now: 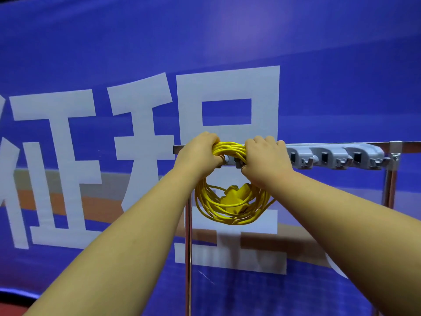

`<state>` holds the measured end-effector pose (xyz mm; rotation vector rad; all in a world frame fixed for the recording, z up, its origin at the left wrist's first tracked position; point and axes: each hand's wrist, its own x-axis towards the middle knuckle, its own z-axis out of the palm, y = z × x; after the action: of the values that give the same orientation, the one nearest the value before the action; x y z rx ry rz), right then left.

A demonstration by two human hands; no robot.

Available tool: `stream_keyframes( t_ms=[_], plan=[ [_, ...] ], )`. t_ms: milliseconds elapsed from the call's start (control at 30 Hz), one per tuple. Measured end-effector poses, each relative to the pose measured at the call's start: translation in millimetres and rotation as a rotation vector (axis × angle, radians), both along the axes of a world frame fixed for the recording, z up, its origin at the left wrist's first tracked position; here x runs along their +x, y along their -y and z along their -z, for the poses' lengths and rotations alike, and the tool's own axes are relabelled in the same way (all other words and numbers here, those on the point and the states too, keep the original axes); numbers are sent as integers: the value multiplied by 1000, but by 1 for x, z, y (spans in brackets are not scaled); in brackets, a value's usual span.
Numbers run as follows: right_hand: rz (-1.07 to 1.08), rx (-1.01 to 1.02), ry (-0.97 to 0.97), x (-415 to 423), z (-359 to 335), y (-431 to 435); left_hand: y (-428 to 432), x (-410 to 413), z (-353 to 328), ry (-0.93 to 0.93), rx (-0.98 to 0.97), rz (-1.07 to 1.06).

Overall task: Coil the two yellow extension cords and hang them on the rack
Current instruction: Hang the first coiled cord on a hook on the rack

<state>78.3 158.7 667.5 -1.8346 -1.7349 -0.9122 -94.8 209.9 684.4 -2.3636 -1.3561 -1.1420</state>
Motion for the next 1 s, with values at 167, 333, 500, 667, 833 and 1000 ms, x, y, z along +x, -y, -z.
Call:
stream_keyframes(
  t_ms=[167,333,500,667,833,1000],
  plan=[
    [-66,2,-80,3,-4,1,11,-2,-15,10,95,23],
    [-175,10,-160,11,-9,9,26,-6,-25,47,28,133],
    [-284,10,-282,18,-16,18,39,-1,-26,168,3,187],
    [-395,2,-414,20,-20,47,59,-4,-28,194,-4,256],
    [-438,-111,-556,20,16,95,83,-14,1,179,-160,353],
    [-747,-359,-1260,33,95,135,104,3,69,328,-395,405]
  ],
)
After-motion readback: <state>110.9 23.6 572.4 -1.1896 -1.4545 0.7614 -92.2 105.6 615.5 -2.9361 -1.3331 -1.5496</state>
